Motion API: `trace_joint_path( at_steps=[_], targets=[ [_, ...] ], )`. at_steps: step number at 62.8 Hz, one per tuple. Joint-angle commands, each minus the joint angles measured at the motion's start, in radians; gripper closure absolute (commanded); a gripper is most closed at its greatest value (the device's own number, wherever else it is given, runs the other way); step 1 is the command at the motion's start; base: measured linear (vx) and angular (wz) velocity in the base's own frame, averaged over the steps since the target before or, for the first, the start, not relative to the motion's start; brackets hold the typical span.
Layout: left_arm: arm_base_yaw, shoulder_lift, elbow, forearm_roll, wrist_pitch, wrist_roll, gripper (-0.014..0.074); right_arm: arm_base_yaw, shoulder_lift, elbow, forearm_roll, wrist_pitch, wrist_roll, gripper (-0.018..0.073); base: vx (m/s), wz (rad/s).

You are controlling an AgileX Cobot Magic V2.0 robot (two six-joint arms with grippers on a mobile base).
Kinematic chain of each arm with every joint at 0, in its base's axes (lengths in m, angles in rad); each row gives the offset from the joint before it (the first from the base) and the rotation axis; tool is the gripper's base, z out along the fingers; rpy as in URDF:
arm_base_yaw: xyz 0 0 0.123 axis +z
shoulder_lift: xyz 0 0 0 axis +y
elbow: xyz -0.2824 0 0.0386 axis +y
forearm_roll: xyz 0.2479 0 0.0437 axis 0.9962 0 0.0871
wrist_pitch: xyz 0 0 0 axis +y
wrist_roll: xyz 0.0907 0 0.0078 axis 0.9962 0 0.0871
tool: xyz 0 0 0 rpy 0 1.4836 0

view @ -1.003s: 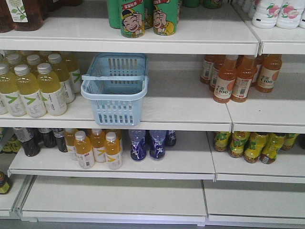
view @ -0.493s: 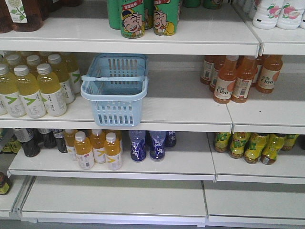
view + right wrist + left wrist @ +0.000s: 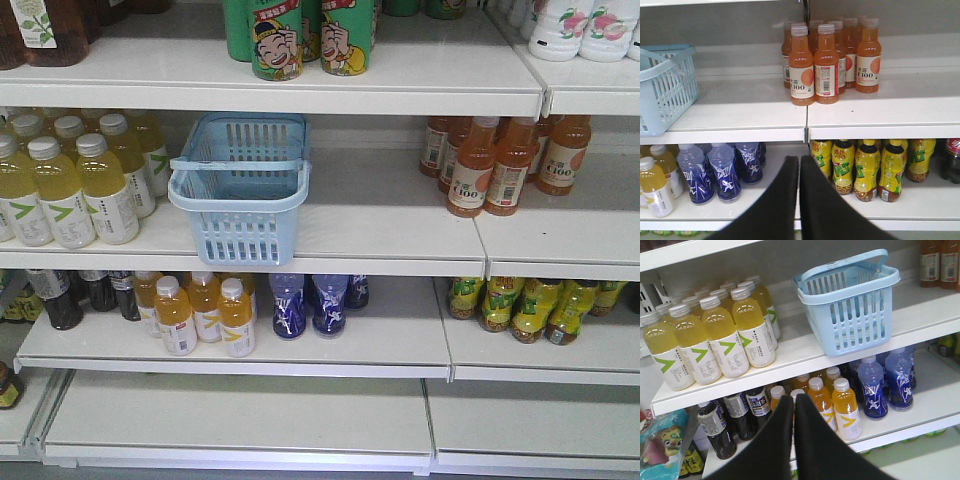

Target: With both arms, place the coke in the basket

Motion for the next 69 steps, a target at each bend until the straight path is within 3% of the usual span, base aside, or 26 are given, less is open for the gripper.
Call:
trace_joint_path(
  at_steps=[1, 69],
  targets=[
    [-0.003, -0.020, -0.001, -0.011, -0.072, -0.010, 0.0603, -0.004, -0.018, 0.009, -0.010, -0.073, -0.008, 0.0564, 0.00, -0.01],
    [-0.003, -0.020, -0.001, -0.011, -0.072, -0.010, 0.0603, -0.004, -0.018, 0.009, -0.010, -0.073, -0.008, 0.0564, 0.00, 0.00]
  ],
)
